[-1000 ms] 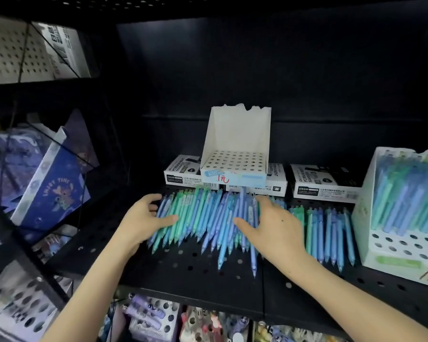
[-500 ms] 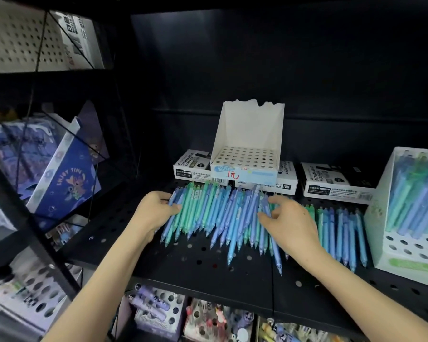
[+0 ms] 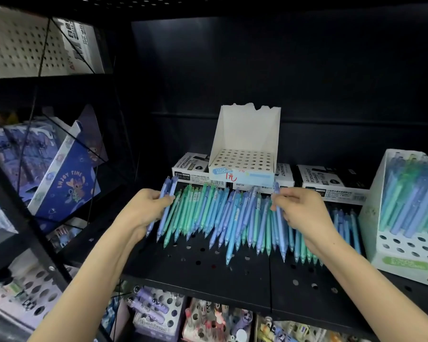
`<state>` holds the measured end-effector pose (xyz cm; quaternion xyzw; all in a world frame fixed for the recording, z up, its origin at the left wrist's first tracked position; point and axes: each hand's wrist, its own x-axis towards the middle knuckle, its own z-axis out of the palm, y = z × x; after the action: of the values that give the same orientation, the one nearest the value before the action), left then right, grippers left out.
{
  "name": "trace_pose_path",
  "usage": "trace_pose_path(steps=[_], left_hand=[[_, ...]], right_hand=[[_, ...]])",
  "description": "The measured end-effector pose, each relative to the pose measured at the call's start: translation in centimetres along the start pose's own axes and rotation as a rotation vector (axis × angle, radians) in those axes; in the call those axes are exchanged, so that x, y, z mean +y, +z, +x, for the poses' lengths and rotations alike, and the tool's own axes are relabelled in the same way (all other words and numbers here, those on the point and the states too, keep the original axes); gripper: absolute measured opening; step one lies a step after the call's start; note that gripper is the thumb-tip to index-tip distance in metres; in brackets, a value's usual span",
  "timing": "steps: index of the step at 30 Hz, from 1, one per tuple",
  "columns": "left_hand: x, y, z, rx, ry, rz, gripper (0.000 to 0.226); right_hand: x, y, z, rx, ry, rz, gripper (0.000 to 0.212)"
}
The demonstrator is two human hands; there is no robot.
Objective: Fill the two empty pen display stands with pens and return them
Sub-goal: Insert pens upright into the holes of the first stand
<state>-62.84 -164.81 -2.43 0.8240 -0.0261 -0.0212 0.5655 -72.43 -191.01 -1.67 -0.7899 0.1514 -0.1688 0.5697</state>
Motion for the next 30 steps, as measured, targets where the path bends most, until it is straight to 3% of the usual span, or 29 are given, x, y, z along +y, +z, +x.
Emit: trace_pose_path(steps=[3, 7, 16, 22, 30], left_hand=[[1.6, 0.2, -1.2, -0.055, 0.033, -0.096, 0.019], [4.5, 1.8, -2.7, -0.193, 0.083, -0.266, 0.023], [10.4, 10.4, -4.9, -0.619, 0.125, -0.81, 0.016], [13.5, 16.1, -6.0, -0.685, 0.177, -0.844, 0.016], [14.8, 21.5, -7.4, -0.631, 0.432, -0.563, 0.02]], right_hand=[[-0.9, -1.1, -0.6, 0.001, -0.011, 0.123, 0.014], [-1.9, -3.6, -2.3, 0.099, -0.103, 0.168, 0.015], [-3.2, -13.0, -6.2, 0.599, -0.462, 0.186, 0.007], [-1.5, -17.1, -6.8, 0.786, -0.485, 0.023, 0.009], [0.9, -18.0, -5.2, 0.843, -0.424, -0.113, 0.014]])
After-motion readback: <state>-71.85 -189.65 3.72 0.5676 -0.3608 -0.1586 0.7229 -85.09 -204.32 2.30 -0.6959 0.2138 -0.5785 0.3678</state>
